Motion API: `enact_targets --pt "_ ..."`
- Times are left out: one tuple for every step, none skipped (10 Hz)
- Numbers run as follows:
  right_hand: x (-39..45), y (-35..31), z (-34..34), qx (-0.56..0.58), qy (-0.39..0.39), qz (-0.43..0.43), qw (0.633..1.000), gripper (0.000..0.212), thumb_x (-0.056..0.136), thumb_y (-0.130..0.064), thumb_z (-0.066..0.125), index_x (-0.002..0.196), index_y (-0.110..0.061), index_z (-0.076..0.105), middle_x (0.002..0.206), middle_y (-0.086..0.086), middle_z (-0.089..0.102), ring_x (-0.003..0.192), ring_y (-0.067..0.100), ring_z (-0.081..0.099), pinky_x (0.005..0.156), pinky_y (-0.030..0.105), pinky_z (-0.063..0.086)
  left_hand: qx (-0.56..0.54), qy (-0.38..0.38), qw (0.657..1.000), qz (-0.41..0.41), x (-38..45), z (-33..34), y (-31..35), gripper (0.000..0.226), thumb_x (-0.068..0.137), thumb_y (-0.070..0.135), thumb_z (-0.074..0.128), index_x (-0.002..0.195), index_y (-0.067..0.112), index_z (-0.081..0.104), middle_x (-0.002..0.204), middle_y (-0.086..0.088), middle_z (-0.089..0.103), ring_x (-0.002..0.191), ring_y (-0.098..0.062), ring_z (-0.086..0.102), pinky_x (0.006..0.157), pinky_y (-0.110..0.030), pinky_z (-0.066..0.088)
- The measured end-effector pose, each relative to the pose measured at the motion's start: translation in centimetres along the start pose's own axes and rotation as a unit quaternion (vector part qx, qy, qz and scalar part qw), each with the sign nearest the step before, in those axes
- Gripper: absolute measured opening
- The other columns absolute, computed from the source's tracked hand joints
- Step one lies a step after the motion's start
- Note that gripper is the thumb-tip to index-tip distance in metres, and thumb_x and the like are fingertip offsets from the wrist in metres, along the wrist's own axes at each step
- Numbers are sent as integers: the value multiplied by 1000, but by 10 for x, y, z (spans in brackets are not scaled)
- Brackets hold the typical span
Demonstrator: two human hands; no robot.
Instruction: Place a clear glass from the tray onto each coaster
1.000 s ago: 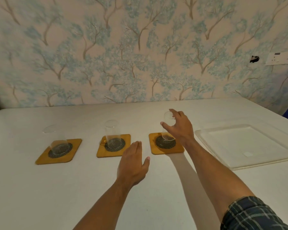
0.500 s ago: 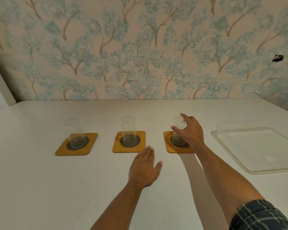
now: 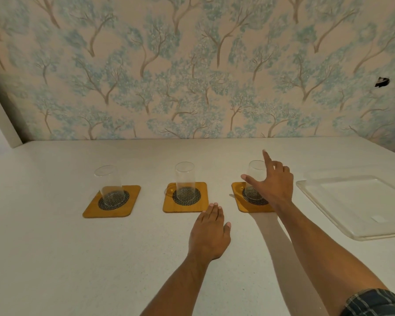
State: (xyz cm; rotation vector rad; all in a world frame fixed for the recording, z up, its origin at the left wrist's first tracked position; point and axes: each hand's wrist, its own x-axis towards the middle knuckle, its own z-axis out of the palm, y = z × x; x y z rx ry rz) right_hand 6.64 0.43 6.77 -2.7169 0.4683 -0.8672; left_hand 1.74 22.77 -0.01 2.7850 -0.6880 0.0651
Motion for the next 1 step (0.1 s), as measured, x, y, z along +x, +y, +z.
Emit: enact_targets --pt "-10 -3 -3 14 81 -21 996 89 89 -78 45 159 -29 23 149 12 46 132 32 45 102 49 41 -33 10 999 14 -1 -1 -2 65 107 47 4 164 16 9 174 0 5 159 -12 -4 115 -25 -20"
